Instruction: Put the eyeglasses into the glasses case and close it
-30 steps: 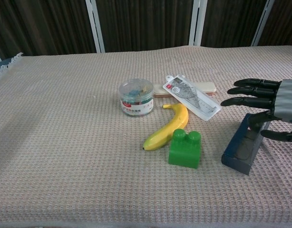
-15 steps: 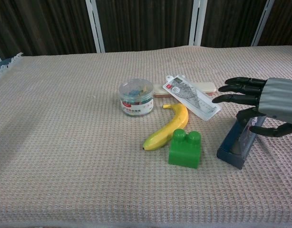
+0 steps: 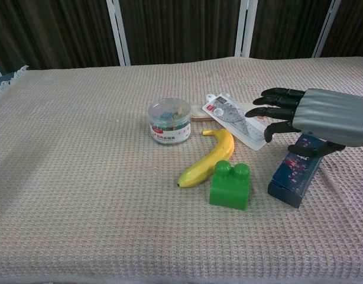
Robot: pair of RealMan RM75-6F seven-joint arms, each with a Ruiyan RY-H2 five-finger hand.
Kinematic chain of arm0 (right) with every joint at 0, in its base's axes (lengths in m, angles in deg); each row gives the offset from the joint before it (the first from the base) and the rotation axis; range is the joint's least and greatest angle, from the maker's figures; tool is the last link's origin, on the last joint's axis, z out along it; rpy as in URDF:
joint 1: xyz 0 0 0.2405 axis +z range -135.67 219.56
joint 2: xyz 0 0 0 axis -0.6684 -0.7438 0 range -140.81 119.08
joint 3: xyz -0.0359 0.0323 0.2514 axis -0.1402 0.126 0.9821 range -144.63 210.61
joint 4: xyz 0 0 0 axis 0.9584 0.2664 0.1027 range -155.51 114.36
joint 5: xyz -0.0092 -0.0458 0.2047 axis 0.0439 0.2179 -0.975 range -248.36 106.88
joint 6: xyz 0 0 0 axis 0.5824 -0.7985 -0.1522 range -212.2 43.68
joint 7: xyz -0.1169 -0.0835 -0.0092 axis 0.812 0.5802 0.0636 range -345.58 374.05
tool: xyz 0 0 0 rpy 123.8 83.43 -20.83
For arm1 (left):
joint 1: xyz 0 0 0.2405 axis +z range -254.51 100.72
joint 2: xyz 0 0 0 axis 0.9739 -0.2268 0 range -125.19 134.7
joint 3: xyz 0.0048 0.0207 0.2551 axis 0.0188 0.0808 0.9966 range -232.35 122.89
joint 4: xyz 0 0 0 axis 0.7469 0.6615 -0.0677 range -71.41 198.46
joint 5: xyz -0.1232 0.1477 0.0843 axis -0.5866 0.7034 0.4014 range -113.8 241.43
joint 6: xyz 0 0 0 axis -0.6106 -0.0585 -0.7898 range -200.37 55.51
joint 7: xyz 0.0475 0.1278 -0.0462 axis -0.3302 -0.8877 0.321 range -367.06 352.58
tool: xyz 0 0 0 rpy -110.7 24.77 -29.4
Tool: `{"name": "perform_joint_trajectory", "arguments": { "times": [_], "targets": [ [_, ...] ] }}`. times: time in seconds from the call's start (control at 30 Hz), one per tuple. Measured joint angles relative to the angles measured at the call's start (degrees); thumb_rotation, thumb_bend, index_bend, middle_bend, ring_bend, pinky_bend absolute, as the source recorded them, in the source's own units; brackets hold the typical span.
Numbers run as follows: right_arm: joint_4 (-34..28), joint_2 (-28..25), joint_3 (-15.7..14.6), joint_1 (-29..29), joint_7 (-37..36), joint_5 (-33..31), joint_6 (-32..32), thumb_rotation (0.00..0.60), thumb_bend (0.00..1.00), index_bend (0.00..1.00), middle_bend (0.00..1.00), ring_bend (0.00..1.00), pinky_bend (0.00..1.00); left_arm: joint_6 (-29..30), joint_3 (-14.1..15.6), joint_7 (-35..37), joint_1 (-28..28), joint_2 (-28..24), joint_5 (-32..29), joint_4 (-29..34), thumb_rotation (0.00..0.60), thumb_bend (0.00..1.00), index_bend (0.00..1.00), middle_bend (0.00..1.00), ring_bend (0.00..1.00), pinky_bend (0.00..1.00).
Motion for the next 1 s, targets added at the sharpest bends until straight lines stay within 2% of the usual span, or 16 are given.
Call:
{"name": "perform_joint_trajectory", "arguments": {
  "times": [0.07, 0.13, 0.23, 0.4, 0.5, 0.57, 0.7, 0.93, 1.0],
  "targets": [
    [-0.3, -0.2, 0.3, -0.1, -0.2, -0.3, 0.5, 0.6, 0.53, 0.49, 0.18, 0.0, 0.0, 0.1, 0.0, 0.1, 0.0, 0.0, 0.1, 0.0, 0.6, 0.41, 0.0, 0.0, 0.0, 0.05],
    [-0.8, -0.8, 0.5, -0.3, -0.8, -0.5, 1.4, 0.6, 0.46, 0.48, 0.18, 0.0, 0.0, 0.2, 0.0, 0.2, 0.1, 0.0, 0.1, -0.1, 0.6, 0.41, 0.0, 0.0, 0.0, 0.05],
    [-1.6, -2.1, 0.6, -0.9, -1.5, -0.6, 3.2, 0.6, 0.43, 0.44, 0.16, 0.0, 0.0, 0.2, 0.0, 0.2, 0.1, 0.0, 0.2, -0.1, 0.6, 0.41, 0.0, 0.0, 0.0, 0.05],
    [-4.4, -5.4, 0.7, -2.8, -2.0, -0.9, 5.3, 0.6, 0.41, 0.31, 0.1, 0.0, 0.0, 0.6, 0.0, -0.1, 0.2, 0.1, 0.3, 0.1, 0.6, 0.41, 0.0, 0.0, 0.0, 0.05],
    [-8.2, -7.5, 1.3, -4.8, -0.4, -2.1, 5.7, 0.6, 0.41, 0.19, 0.07, 0.0, 0.0, 1.0, -0.2, -0.1, 0.3, 0.2, 0.3, 0.0, 0.6, 0.41, 0.0, 0.0, 0.0, 0.04],
    [-12.6, -9.3, 2.0, -6.6, 2.0, -3.4, 6.0, 0.6, 0.4, 0.14, 0.04, 0.0, 0.0, 1.4, -0.3, 0.0, 0.3, 0.4, 0.4, -0.2, 0.6, 0.41, 0.0, 0.0, 0.0, 0.04],
    [-26.5, -14.1, 2.9, -10.5, 8.0, -6.7, 6.3, 0.6, 0.4, 0.08, 0.0, 0.0, 0.0, 2.4, -0.6, -0.2, 0.4, 1.1, 1.0, -1.1, 0.6, 0.41, 0.0, 0.0, 0.0, 0.03],
    [-62.1, -26.0, 4.2, -18.9, 20.7, -15.4, 5.8, 0.6, 0.36, 0.02, 0.0, 0.0, 0.0, 3.1, -0.4, -1.2, 0.7, 1.5, 1.6, -1.3, 0.6, 0.41, 0.0, 0.0, 0.0, 0.02],
    [-68.5, -29.1, 4.9, -21.3, 24.0, -17.6, 5.8, 0.6, 0.36, 0.02, 0.0, 0.0, 0.0, 3.2, -0.5, -1.3, 0.8, 1.5, 1.5, -1.3, 0.6, 0.41, 0.0, 0.0, 0.0, 0.02]
  ]
}}
